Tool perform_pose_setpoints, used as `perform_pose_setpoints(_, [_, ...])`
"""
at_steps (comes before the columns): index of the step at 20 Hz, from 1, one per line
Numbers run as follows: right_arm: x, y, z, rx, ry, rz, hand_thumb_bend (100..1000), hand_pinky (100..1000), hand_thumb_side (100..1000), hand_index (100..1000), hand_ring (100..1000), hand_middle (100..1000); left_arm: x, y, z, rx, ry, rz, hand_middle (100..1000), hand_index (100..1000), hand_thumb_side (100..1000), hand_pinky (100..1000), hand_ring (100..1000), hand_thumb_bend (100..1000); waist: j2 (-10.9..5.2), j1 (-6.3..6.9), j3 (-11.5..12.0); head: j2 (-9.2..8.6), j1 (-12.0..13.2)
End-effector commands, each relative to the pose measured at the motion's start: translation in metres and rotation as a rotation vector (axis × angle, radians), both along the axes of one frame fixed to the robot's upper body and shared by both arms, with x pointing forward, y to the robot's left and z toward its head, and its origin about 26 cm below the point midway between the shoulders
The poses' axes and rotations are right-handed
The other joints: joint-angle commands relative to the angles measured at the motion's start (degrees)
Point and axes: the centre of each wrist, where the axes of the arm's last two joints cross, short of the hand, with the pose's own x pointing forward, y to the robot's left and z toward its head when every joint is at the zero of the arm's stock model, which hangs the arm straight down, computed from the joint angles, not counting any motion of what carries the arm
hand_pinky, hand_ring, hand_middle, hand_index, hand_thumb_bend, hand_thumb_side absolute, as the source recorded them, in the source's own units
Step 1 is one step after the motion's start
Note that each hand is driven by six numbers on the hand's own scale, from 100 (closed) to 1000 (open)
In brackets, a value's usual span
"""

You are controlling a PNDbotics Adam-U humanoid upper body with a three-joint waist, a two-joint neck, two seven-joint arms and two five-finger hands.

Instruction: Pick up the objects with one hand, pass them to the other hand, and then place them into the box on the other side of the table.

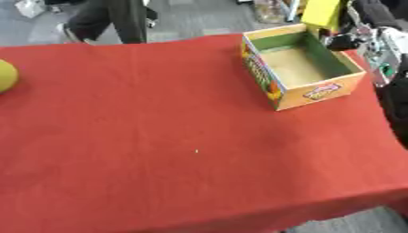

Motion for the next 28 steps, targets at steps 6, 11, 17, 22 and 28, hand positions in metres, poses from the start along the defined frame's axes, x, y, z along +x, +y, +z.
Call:
perform_pose_setpoints(6, [-0.014,-0.037,-0.028,0.021,0.113,-0.173,100,758,249,823,669,598,-0.016,0.014,-0.007,-0.06,0.003,0.11,631,772,695,774,662,562,0.26,0.27,1.15,-0.1,-3.02])
perform_pose_setpoints(11, [-0.012,-0.035,-0.025,-0.056,0.17,-0.093,100,779,408,950,714,662,-0.019,0.015,-0.012,-0.079,0.019,0.128,631,774,696,774,662,562,0.09,0.21,1.38,-0.1,-3.07])
perform_pose_setpoints(17, [-0.007,-0.029,-0.006,-0.205,0.194,0.004,100,807,236,1000,762,746,-0.019,0.015,-0.014,-0.087,0.033,0.126,633,776,699,775,663,564,0.11,0.08,1.5,-0.1,-2.57])
perform_pose_setpoints(22, [-0.004,-0.025,0.015,-0.312,0.209,0.048,243,827,294,1000,796,802,-0.019,0.014,-0.017,-0.09,0.045,0.122,633,777,699,775,663,567,0.14,-0.05,1.5,-0.1,-2.31])
perform_pose_setpoints(28, [-0.002,-0.019,0.044,-0.466,0.206,0.074,456,847,539,1000,834,869,-0.019,0.015,-0.019,-0.095,0.061,0.121,633,777,699,775,663,569,-0.02,-0.13,1.44,-0.1,-2.25])
